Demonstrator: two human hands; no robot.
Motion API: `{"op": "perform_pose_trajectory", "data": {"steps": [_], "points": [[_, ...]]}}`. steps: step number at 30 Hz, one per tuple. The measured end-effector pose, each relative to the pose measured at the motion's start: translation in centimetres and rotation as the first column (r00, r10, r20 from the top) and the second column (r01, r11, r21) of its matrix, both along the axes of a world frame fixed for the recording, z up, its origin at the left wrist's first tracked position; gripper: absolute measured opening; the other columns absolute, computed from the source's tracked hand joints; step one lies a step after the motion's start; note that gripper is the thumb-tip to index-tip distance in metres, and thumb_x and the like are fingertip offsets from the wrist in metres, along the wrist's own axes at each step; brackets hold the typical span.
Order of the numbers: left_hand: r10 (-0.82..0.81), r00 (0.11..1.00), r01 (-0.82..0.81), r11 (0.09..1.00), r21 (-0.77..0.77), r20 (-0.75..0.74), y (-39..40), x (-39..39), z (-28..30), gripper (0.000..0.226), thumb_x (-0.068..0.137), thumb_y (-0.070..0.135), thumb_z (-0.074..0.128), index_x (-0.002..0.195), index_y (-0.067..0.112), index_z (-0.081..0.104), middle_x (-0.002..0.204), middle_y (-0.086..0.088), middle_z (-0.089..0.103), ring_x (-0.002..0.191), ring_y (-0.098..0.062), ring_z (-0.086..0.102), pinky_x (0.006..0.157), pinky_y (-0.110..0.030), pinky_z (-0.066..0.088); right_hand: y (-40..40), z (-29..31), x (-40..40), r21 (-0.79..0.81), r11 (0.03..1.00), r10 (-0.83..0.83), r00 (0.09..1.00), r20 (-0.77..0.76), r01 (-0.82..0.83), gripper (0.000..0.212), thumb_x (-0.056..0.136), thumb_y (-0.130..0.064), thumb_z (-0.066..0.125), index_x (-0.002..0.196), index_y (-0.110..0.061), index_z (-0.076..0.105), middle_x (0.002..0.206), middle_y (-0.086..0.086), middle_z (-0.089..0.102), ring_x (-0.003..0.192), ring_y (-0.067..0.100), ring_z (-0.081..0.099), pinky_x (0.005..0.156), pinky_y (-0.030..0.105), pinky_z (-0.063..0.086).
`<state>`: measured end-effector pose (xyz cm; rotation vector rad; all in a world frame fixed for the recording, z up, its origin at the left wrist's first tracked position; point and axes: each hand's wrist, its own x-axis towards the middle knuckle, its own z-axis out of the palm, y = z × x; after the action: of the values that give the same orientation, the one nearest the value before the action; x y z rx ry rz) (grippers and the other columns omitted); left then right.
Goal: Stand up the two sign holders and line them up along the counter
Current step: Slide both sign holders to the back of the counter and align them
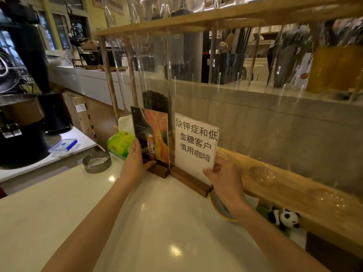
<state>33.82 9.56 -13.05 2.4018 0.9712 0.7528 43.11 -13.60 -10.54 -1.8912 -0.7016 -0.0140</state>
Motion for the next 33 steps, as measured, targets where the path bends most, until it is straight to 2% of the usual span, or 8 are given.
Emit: {"op": "perform_pose_trajectory", "data": {"steps": [5,8,12,15,21,26,29,33], "points": [[0.033,0.999,-0.033,0.999,-0.021,-0.025,-0.8,0.1,-0.1,0.097,0.081,0.027,0.065,0.146,0.016,-0.005,0.158,-0.01,0.012,0.141,-0.029,0.026,0.114,-0.046,0.031,-0.1,0.9,0.5,-0.093,0.995,0.039,0.999,-0.001,-0.039,0.034,0.08,-0.006,0.064,0.114,-0.011,0.061,0.123,0.008,0.064,0.11,0.025,0.061,0.077,0.026,0.053],[0.065,0.995,-0.069,0.996,-0.05,-0.074,-1.3,0.3,0.0,0.093,0.081,0.029,0.064,0.147,0.014,0.0,0.156,-0.013,0.016,0.14,-0.031,0.027,0.113,-0.046,0.033,-0.2,2.2,0.9,-0.137,0.989,0.059,0.998,0.002,-0.059,0.043,0.077,-0.01,0.07,0.117,-0.012,0.055,0.122,0.007,0.065,0.106,0.023,0.062,0.066,0.017,0.048],[0.083,0.99,-0.093,0.992,-0.083,-0.112,-2.1,0.0,0.1,0.085,0.081,0.036,0.063,0.146,0.01,0.014,0.152,-0.017,0.024,0.137,-0.033,0.031,0.112,-0.043,0.035,0.0,6.0,0.9,0.059,0.995,0.078,0.996,0.035,-0.08,0.053,0.078,-0.016,0.07,0.125,-0.016,0.045,0.113,-0.001,0.063,0.093,0.012,0.061,0.064,0.017,0.049],[0.081,0.995,-0.088,0.985,-0.146,-0.052,-2.7,-0.2,0.0,0.077,0.082,0.035,0.062,0.143,0.01,0.024,0.148,-0.016,0.034,0.132,-0.032,0.039,0.108,-0.042,0.038,1.0,9.7,1.1,0.137,0.977,0.137,0.972,0.191,-0.164,0.053,0.081,-0.022,0.067,0.128,-0.017,0.043,0.1,-0.004,0.059,0.081,0.006,0.059,0.064,0.015,0.049],[0.09,0.99,-0.064,0.973,-0.222,0.106,-3.5,-0.4,-0.8,0.038,0.078,0.03,0.066,0.108,0.007,0.061,0.121,-0.015,0.058,0.111,-0.03,0.054,0.097,-0.042,0.047,6.9,14.6,2.6,-0.259,0.916,0.396,0.79,0.468,-0.306,0.033,0.084,-0.029,0.061,0.113,-0.014,0.059,0.101,-0.002,0.062,0.092,0.01,0.057,0.076,0.016,0.045],[0.154,0.976,-0.104,0.951,-0.292,0.155,-3.5,-0.2,-1.3,0.026,0.078,0.028,0.068,0.091,0.006,0.063,0.103,-0.015,0.062,0.09,-0.026,0.059,0.084,-0.038,0.051,11.6,15.0,2.7,-0.564,0.762,0.605,0.658,0.447,-0.318,0.034,0.084,-0.035,0.058,0.102,-0.008,0.067,0.101,0.01,0.069,0.089,0.021,0.063,0.079,0.031,0.051],[0.155,0.972,-0.09,0.94,-0.329,0.176,-3.6,0.0,-1.4,0.024,0.079,0.027,0.067,0.091,0.006,0.064,0.101,-0.014,0.065,0.091,-0.026,0.061,0.085,-0.04,0.053,13.0,14.6,3.1,-0.639,0.704,0.646,0.653,0.394,-0.311,0.039,0.085,-0.038,0.055,0.092,-0.002,0.069,0.091,0.017,0.07,0.081,0.029,0.065,0.075,0.038,0.052],[0.173,0.97,-0.106,0.935,-0.339,0.174,-3.4,0.2,-1.2,0.024,0.079,0.027,0.067,0.093,0.007,0.063,0.102,-0.012,0.064,0.091,-0.024,0.062,0.084,-0.036,0.053,13.5,14.2,3.4,-0.592,0.726,0.63,0.683,0.369,-0.35,0.037,0.084,-0.033,0.059,0.082,0.003,0.069,0.078,0.021,0.066,0.066,0.022,0.055,0.063,0.031,0.046]]}}
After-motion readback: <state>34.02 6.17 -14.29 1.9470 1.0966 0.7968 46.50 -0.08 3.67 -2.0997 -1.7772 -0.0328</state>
